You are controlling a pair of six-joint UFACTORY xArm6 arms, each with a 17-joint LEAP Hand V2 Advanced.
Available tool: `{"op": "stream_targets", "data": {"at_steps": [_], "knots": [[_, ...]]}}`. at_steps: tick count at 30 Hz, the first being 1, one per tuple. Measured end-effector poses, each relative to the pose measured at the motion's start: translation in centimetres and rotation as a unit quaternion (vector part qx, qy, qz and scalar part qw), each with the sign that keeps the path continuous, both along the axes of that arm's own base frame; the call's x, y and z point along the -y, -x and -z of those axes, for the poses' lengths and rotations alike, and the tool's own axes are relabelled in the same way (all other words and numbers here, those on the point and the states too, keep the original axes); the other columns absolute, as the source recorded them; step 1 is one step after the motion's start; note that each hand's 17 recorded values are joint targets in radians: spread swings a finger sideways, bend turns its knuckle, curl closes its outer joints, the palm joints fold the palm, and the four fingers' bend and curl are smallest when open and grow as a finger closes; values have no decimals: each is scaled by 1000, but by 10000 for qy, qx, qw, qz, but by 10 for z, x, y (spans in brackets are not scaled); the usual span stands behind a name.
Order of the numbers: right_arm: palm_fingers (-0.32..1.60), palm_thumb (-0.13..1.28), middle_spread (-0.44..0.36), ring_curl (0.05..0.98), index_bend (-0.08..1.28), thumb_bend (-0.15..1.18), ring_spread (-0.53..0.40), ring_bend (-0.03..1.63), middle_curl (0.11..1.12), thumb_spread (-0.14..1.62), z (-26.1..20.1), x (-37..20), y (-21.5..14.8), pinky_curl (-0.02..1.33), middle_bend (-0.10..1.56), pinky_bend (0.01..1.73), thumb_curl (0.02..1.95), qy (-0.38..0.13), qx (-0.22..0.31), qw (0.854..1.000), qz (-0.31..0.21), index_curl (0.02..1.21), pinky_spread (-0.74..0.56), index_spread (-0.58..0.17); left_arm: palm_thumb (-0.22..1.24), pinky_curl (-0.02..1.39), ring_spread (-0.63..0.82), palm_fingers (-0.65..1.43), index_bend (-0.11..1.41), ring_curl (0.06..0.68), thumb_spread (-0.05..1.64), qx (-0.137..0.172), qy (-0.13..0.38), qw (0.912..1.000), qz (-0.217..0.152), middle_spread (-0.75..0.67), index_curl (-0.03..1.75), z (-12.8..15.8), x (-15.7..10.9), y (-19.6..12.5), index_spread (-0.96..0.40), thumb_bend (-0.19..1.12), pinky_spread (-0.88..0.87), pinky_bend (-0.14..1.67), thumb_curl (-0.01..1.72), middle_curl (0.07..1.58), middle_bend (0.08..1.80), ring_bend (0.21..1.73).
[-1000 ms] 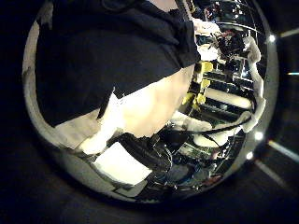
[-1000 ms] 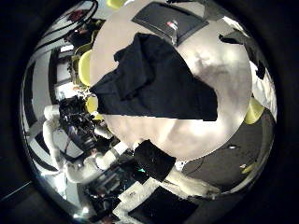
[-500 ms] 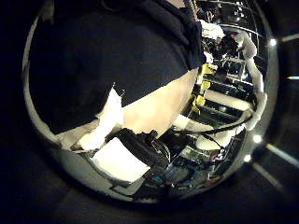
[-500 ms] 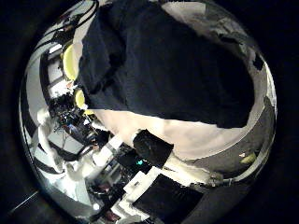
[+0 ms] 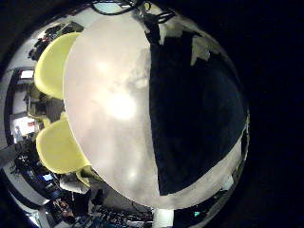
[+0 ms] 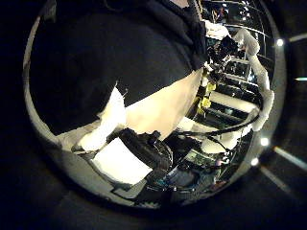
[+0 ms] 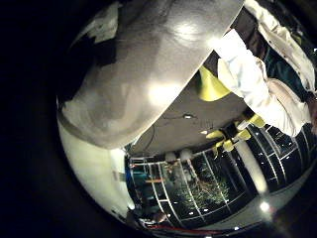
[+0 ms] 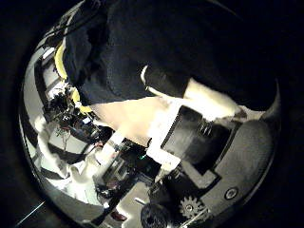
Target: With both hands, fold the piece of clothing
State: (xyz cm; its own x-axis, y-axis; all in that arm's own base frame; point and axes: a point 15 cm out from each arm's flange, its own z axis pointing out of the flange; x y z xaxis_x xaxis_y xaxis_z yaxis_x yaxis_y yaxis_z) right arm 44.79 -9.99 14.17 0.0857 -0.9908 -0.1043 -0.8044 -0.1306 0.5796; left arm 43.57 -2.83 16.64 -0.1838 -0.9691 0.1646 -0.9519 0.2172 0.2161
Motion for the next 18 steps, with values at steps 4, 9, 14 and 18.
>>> {"op": "stream_targets", "data": {"at_steps": [4, 9, 14, 18], "knots": [[1326, 742, -134, 508, 702, 101, -213, 1248, 670, 1117, -4, 5, 0, 738, 1045, 1006, 430, 9, 51, 10000, 53, 670, -345, -344, 538, 414, 125, 205, 177, 261, 1157, -20, 4, 10000, 6, 90, 407, 1, 2, 3, -49, -18, 222, 309, 394, 363, 189, 676], [1234, 945, -121, 557, 868, 173, -206, 1326, 713, 1134, -14, 20, 1, 801, 1177, 1122, 514, 22, 152, 9997, 202, 758, -307, -330, 538, 406, 125, 208, 177, 257, 1158, -39, 3, 10000, -23, 87, 401, 2, 2, 4, -49, -18, 219, 310, 393, 361, 188, 674], [1180, 984, -116, 586, 925, 169, -203, 1370, 726, 1152, -32, 43, 4, 837, 1229, 1170, 559, 43, 333, 9987, 396, 792, -279, -318, 538, 398, 125, 213, 175, 254, 1158, -74, 9, 10000, 41, 79, 395, 3, 9, 11, -49, -18, 217, 309, 393, 361, 190, 670], [1151, 991, -113, 603, 951, 151, -203, 1385, 729, 1158, -46, 61, 8, 862, 1257, 1192, 594, 63, 482, 9973, 554, 808, -266, -310, 533, 393, 125, 215, 175, 251, 1162, -93, 55, 9999, 99, 78, 391, 3, 18, 18, -49, -19, 217, 309, 389, 362, 191, 668]]}}
